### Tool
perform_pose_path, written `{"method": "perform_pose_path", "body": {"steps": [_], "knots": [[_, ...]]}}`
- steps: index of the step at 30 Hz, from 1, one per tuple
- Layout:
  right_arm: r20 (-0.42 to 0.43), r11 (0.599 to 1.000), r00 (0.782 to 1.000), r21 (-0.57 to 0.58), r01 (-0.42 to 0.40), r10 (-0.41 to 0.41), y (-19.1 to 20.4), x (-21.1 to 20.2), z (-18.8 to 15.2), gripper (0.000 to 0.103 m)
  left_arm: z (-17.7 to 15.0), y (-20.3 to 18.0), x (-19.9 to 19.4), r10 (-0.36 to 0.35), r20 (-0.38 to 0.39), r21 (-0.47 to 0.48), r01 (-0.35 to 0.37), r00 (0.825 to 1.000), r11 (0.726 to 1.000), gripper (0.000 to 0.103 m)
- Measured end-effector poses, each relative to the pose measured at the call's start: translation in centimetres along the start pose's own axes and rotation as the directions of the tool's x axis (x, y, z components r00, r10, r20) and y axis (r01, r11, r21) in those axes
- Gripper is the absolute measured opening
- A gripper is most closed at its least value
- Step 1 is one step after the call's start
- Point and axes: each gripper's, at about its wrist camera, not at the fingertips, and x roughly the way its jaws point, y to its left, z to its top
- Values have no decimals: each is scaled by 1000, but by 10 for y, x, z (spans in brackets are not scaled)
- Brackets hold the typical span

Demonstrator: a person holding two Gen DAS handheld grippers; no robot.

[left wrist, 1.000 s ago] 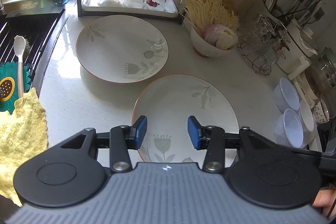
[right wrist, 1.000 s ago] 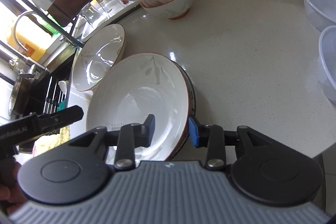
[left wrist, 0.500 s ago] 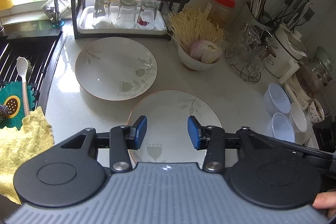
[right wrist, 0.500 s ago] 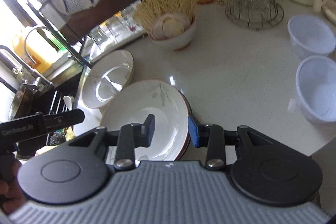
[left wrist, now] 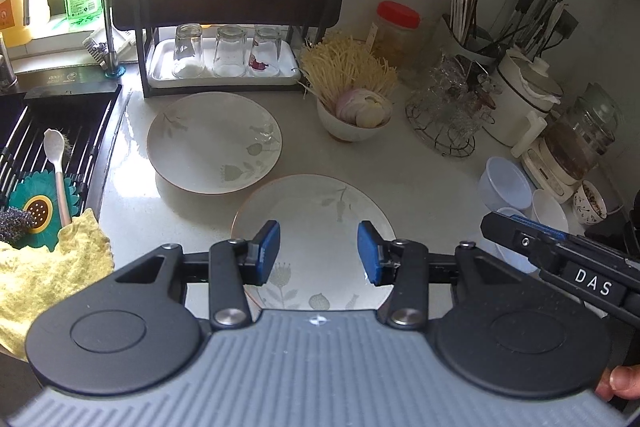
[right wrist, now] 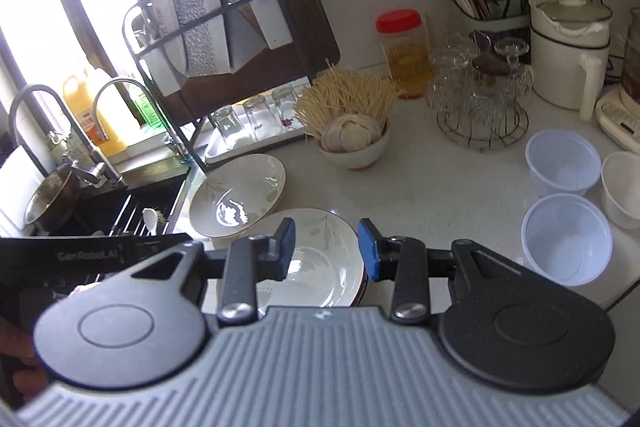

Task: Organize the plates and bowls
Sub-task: 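Move both grippers to the second white plate near the dish rack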

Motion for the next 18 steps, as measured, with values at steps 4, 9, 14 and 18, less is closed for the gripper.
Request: {"method": "perform_pose_path", "body": {"steps": [4, 9, 14, 18], "knots": [[28, 999, 1000, -36, -12, 13, 1, -14, -4, 39, -6, -7, -5, 1, 1, -8, -1, 1000, 1000, 49], [44, 999, 999, -44, -26, 28, -6, -29, -8, 39, -16, -20, -15, 0, 5, -9, 1, 1000, 1000, 49], [51, 996, 997, -62, -57, 60, -18, -39, -8, 39, -28, -30, -26, 25, 21, -46, -24, 999, 999, 49], [37, 992, 995, -82, -92, 95, -27, -41, -9, 38, -41, -38, -28, 49, 19, -80, -47, 999, 996, 49]]}}
